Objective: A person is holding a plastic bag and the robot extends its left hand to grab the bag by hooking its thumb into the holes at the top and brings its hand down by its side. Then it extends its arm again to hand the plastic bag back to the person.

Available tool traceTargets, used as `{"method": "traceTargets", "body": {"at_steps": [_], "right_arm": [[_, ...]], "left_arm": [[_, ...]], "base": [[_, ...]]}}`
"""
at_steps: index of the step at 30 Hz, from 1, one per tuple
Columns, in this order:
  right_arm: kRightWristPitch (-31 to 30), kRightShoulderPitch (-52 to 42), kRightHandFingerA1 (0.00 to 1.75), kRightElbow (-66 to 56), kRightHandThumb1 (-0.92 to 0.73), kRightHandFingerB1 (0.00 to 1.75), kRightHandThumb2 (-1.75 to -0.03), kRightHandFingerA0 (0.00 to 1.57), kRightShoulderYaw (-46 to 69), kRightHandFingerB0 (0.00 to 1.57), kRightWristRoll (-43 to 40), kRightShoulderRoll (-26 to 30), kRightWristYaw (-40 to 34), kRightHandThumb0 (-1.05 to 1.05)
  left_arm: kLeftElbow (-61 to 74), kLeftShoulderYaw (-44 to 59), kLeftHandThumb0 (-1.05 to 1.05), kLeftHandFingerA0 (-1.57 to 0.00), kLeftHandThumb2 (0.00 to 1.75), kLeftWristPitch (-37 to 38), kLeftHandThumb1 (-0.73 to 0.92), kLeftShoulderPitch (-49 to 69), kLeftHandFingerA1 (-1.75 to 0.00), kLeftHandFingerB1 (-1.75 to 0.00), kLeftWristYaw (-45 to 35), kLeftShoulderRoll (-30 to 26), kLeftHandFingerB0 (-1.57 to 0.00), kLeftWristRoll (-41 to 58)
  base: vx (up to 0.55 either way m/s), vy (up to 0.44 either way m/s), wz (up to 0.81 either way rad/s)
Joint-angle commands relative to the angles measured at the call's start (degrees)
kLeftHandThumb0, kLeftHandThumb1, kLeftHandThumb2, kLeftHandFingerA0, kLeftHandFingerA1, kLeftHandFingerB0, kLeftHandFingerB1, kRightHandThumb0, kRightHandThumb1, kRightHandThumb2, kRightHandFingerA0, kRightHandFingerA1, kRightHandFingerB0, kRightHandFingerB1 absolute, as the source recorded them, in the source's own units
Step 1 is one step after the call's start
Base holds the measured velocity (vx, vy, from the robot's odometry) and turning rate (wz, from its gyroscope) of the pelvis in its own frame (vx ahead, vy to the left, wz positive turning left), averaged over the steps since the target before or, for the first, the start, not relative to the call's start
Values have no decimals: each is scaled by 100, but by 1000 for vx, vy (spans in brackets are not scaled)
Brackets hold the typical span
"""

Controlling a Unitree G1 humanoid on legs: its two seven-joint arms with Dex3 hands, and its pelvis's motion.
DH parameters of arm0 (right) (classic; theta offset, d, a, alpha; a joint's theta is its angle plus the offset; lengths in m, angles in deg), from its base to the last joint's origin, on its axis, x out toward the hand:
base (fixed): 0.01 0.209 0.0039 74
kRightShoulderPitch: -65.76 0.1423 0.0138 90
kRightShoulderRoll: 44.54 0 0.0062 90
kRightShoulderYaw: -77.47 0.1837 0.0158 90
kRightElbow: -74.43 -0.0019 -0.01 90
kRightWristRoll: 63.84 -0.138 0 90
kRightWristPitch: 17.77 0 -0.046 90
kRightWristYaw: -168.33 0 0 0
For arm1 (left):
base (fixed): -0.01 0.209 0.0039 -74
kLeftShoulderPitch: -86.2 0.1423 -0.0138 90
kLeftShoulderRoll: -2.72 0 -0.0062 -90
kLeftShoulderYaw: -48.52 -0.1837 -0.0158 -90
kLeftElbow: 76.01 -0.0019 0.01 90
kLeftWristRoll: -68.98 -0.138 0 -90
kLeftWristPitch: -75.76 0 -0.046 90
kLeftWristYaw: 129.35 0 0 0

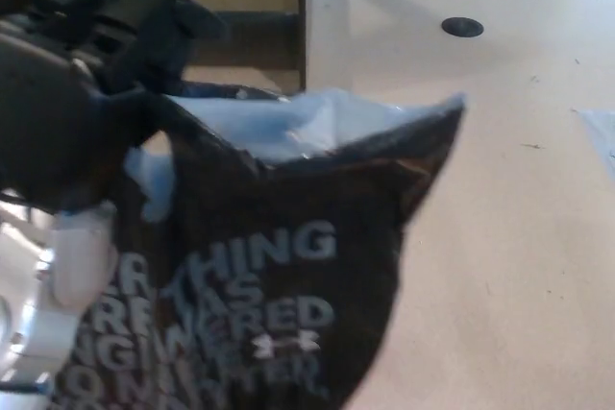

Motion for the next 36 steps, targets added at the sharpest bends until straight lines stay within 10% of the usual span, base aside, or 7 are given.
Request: {"method": "traceTargets", "body": {"at_steps": [1, 19, 24, 26, 32, 33, 36], "right_arm": [[98, -208, 51, 7, -69, 45, -61, 78, 38, 65, -50, 103, 0, -30], [-30, -225, 51, 55, -68, 45, -61, 81, 89, 66, -78, -51, -125, -31], [-83, -219, 50, 7, -69, 45, -61, 80, 72, 66, -62, -61, -87, -33], [-96, -158, 49, 44, -68, 45, -61, 81, 118, 67, -116, -102, -82, -32], [-29, -138, 50, 31, -68, 45, -60, 81, 144, 66, -90, -80, -123, -32], [-75, -98, 50, 16, -68, 45, -61, 80, 156, 65, -101, -66, -82, -32], [-185, 57, 49, 33, -67, 45, -60, 80, 194, 66, -127, -64, -39, -32]], "left_arm": [[135, 567, -4, -94, 97, 582, 63, 672, -172, -136, 141, -397, -77, 596], [-2246, 1781, 3, -121, 103, 2365, 53, 2628, -130, -105, 991, -1240, -93, 1090], [-2699, 1578, 1, -91, 80, 2525, 70, 3027, -170, -131, 1128, -962, -79, 1020], [-3090, 1320, 1, -126, 102, 2685, 51, 3051, -141, -117, 1501, -863, -93, 700], [-3413, 626, 1, -86, 93, 2713, 61, 3396, -171, -136, 1943, -672, -76, 212], [-3552, 489, -3, -124, 104, 2648, 52, 3457, -140, -116, 2039, -580, -90, 163], [-4003, 170, -5, -123, 104, 2522, 51, 3403, -137, -109, 2389, -605, -92, -34]], "base": [[0, 0, 0], [0, 0, 0], [0, 0, 0], [0, 0, 0], [0, 0, 0], [0, 0, 0], [0, 0, 0]]}}
